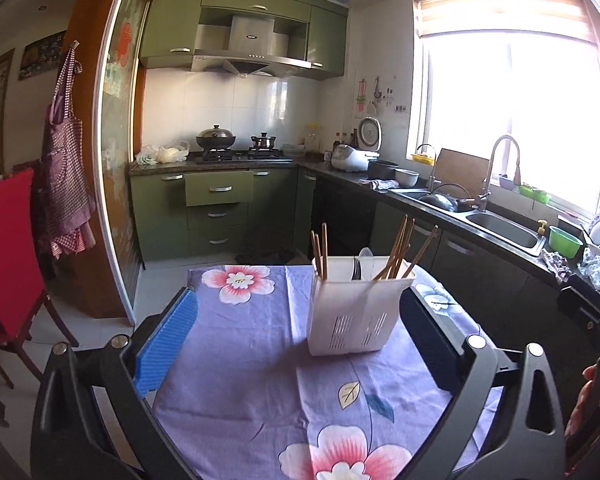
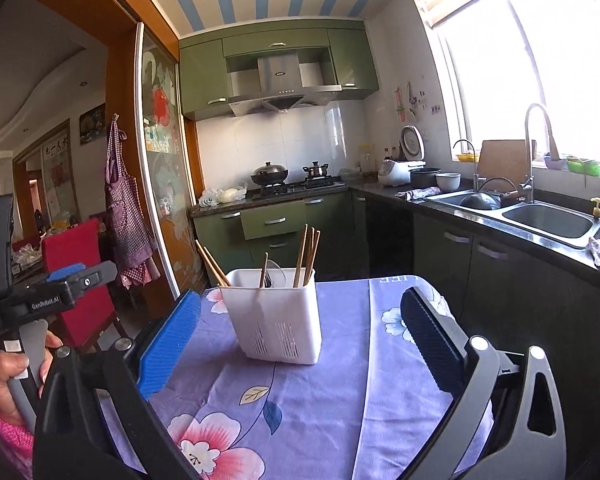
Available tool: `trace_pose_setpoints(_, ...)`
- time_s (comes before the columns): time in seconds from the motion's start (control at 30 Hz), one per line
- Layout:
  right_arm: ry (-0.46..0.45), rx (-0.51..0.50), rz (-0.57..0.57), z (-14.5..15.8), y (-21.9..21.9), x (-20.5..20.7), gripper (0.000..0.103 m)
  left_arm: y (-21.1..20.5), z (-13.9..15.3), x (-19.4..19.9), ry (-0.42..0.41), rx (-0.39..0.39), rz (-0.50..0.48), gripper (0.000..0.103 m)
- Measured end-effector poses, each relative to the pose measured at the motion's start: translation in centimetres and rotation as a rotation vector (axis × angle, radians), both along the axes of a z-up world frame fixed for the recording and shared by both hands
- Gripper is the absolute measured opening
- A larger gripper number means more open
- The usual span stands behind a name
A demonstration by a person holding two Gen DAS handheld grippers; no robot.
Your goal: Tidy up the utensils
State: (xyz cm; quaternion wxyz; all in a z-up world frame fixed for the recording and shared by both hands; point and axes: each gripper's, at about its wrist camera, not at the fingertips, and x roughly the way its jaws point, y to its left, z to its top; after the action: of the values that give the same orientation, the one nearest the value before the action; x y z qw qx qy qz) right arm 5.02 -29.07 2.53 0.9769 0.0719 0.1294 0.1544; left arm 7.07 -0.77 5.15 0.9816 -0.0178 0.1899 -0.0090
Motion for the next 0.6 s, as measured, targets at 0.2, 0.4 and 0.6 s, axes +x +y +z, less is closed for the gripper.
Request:
trace_pose_setpoints(0.2,-0.075,-0.087,-0.081,-0.8,0.9,-6.2,0.098,-0.6,-1.4,-4.0,0.013,0.004,-0.018,0.096)
trace_pose_setpoints(0.4,-0.097,-0.067,-0.088,-1.2,1.8,-8.4,0.098,-0.7,-1.8,-6.2,-0.004,-0.016,-0.018,0.096)
trace_pose_setpoints(0.6,-0.082,-0.034,-0.1,-0.9,1.4,-7.6,0.098,-0.8,-1.8,-7.1,-0.022,0.005,0.002,0.096)
